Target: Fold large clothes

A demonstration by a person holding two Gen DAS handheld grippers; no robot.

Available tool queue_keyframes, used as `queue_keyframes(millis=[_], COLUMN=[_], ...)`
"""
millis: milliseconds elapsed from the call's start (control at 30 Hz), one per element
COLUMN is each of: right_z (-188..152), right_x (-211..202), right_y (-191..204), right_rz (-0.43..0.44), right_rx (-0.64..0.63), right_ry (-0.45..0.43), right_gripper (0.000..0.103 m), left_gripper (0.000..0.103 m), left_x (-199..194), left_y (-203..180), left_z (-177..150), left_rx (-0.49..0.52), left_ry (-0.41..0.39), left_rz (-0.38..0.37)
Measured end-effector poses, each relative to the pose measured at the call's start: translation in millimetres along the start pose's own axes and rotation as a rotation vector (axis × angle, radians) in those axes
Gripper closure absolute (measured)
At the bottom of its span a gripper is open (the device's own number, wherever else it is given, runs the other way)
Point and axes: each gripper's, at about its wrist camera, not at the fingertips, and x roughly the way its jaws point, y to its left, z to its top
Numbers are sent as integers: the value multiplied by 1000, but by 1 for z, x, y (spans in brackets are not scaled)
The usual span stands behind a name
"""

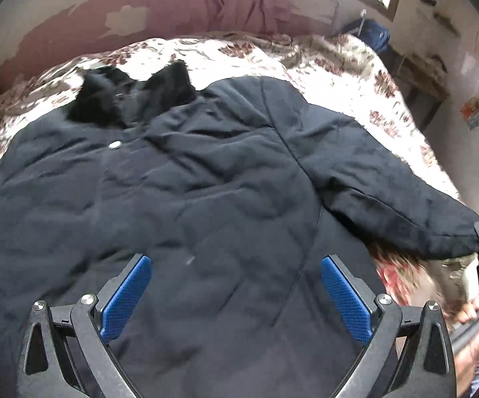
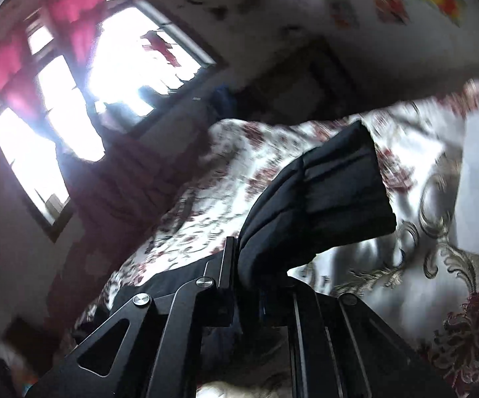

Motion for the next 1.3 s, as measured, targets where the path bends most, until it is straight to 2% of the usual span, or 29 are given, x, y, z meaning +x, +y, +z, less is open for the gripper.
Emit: queue_keyframes(millis=[133,267,367,500,567,700,833,900,1000,1033,1067,1100,1133,1300], right_z=[-7,-21,-41,-69,-92,-146,-199,-215,-240,-243,-244,-254,-249,-229], right_x=[-29,-57,-76,-84,-82,-75,-73,-68,-66,-62,-65,-62,-69,-99], right_y=[42,102,162,224,255,287,298,296,281,271,266,266,256,216], right_rz=[48,115,194,309,366,430,423,414,398,396,403,413,441,477], right_rx=[-133,-312,-470,-597,-657,-752,-885,-916,-967,-969,-962,-955,-925,-880], right_ry=[-27,-24,-11,82,169,341,486,557,701,745,784,810,843,857], right_gripper=[94,94,94,94,94,94,93,91,84,79,64,54,43,40], left_gripper=[0,0,0,0,0,0,0,0,0,0,0,0,0,0], left_x=[-48,-91,-117,-140,-148,-153,-148,-143,-132,-128,-124,-119,-117,-95], left_y=[43,92,126,170,189,223,242,248,248,245,242,238,236,214], left_z=[-26,-54,-75,-100,-113,-134,-151,-159,-164,-164,-163,-162,-162,-152], left_rx=[-32,-86,-125,-172,-196,-245,-291,-313,-321,-316,-310,-308,-308,-338], left_ry=[-46,-102,-144,-170,-183,-193,-195,-188,-170,-167,-162,-157,-154,-133], left_rz=[-15,-18,-27,-25,-23,-27,-55,-76,-120,-130,-144,-162,-180,-307])
